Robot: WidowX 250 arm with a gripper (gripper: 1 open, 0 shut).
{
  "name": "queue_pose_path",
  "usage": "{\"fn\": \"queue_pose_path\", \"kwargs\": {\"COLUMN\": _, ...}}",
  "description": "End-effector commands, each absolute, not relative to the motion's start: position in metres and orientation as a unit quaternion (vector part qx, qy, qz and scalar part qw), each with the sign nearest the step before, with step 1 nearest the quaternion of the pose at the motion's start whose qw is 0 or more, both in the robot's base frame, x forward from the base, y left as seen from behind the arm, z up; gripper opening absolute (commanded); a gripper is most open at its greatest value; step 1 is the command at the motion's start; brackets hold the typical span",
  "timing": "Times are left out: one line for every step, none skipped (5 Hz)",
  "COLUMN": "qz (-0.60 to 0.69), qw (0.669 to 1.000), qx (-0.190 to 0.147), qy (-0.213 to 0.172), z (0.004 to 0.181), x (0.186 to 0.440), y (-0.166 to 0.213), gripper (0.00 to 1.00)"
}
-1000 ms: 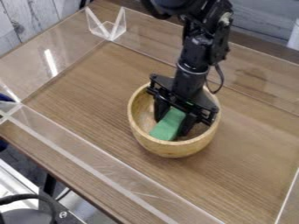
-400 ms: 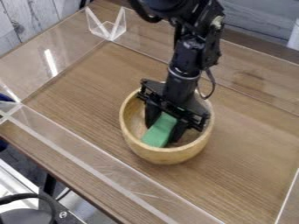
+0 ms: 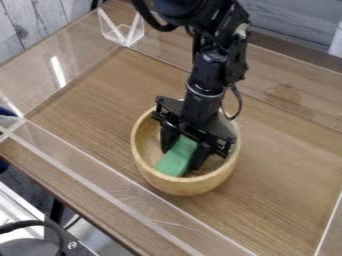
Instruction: Remove the green block from inside the brown bowl and put it on the table
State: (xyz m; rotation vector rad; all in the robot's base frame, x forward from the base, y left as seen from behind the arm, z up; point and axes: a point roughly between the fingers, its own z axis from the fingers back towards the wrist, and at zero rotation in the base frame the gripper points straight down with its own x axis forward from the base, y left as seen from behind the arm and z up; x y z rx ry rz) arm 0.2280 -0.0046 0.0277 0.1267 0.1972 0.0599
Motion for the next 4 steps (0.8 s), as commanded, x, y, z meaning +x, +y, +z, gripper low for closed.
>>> {"fn": "queue_pose_path", "kwargs": {"qz": 0.027, "qw": 0.996, "qx": 0.049, "qy": 0.072, "z": 0.043, "x": 0.236, "y": -0.009, "gripper": 0.00}}
{"fn": "queue_pose_path", "kwargs": {"qz": 0.025, "qw": 0.996, "qx": 0.040, "qy": 0.069, "z": 0.048, "x": 0.239, "y": -0.012, "gripper": 0.00}}
{"fn": "queue_pose_path", "kwargs": {"qz": 0.020, "qw": 0.997, "qx": 0.026, "qy": 0.068, "z": 0.050, "x": 0.245, "y": -0.008, "gripper": 0.00}}
{"fn": "queue_pose_path", "kwargs": {"qz": 0.017, "qw": 0.998, "qx": 0.010, "qy": 0.063, "z": 0.056, "x": 0.252, "y": -0.004, "gripper": 0.00}}
